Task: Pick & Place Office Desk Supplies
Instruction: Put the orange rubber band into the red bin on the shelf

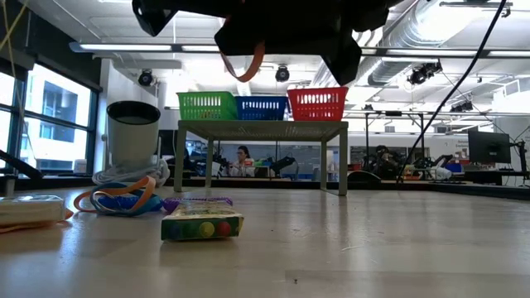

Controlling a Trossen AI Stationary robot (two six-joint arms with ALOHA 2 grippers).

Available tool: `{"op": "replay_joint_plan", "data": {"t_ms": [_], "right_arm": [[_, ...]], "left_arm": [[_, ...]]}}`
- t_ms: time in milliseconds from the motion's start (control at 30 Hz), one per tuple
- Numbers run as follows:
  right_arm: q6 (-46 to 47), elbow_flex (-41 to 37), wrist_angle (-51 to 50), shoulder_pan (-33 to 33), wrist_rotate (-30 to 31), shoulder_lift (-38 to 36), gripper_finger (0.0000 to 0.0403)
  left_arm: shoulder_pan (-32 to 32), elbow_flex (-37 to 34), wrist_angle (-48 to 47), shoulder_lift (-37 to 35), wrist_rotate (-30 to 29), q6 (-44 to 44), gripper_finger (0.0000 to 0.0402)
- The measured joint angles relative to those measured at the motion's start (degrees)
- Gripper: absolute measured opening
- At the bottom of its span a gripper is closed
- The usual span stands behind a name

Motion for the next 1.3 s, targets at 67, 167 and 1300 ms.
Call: {"op": "replay_joint_plan", "data": {"t_ms": [67, 167, 1300], "right_arm": [[-0.15, 0.0, 0.0, 0.02, -0.01, 0.0, 0.0003], [-0.2, 0.0, -0.01, 0.02, 0.0, 0.0, 0.0002], [8.35, -0.02, -20.86, 4.74, 2.42, -5.44, 0.0002]], "left_arm": [[0.0, 0.0, -0.02, 0.0, 0.0, 0.08, 0.0001], [-0.09, 0.0, -0.02, 0.0, -0.03, 3.26, 0.0008], [-4.21, -0.04, 0.0, 0.0, -11.4, 13.61, 0.0193]]}}
